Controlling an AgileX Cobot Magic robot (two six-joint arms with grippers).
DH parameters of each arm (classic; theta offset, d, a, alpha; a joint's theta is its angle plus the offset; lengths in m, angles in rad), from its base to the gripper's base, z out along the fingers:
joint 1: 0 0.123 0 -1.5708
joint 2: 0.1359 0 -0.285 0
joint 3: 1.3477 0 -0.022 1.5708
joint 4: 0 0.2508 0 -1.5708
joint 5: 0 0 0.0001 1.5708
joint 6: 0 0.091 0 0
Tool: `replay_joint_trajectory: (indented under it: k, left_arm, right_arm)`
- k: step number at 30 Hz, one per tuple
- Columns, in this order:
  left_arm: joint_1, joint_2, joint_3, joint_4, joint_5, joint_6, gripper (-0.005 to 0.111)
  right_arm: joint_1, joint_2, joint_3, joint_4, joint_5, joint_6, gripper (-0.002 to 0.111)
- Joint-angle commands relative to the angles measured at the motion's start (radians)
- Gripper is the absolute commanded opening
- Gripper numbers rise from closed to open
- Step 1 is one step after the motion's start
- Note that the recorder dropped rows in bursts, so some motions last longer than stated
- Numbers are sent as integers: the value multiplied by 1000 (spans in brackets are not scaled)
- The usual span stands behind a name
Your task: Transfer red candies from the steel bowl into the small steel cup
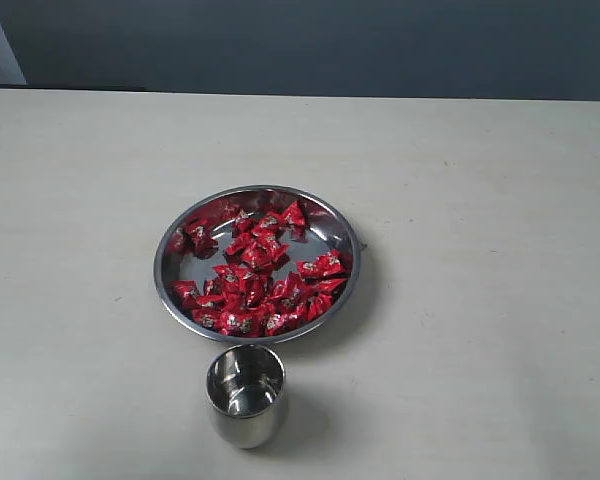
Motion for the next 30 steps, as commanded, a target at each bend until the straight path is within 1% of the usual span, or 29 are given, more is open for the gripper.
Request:
replay_joint_trajectory:
  k: [1, 5, 9, 11, 13, 15, 17, 18, 20, 21, 24, 26, 28, 30]
  left_arm:
    - [-1, -4, 4, -5, -3, 0, 0]
    - [-1, -4, 4, -5, -3, 0, 0]
    - [-1, -4, 4, -5, -3, 0, 0]
    - [-1, -4, 4, -5, -3, 0, 0]
    - [-1, -4, 4, -5, -3, 0, 0]
    - [-1, -4, 4, -5, -3, 0, 0]
    - [-1, -4, 4, -5, -3, 0, 0]
    - [-1, -4, 4, -5, -3, 0, 0]
    - [-1, -4, 4, -5, -3, 0, 0]
    - [-1, -4, 4, -5, -3, 0, 0]
    - [-1, -4, 4, -5, -3, 0, 0]
    - [-1, -4, 4, -5, -3, 0, 0]
    - [-1, -4, 4, -5, -3, 0, 0]
    - [-1, -4, 4, -5, -3, 0, 0]
  right_arm:
    - [-6, -4, 2, 2, -5, -2, -1]
    - [-6, -4, 2, -3, -5, -2, -1]
    - [-6, -4, 2, -86, -14, -7, -1]
    - [-6, -4, 2, -20, -66, 0, -1]
    - [-6, -4, 2, 103, -140, 4, -1]
    - [-6, -4, 2, 185, -221, 7, -1]
    - [-4, -4, 2, 467, -446, 139, -1]
    - [-4, -4, 2, 512, -484, 139, -1]
    - [-4, -4, 2, 560, -583, 139, -1]
    - [-4, -4, 2, 560, -602, 139, -1]
    - [-4, -4, 2, 556, -611, 139, -1]
    - [-6, -4, 2, 561, -668, 116, -1]
    - [-6, -4, 2, 559, -652, 93, -1]
    - [-6, -4, 2, 572, -693, 88, -1]
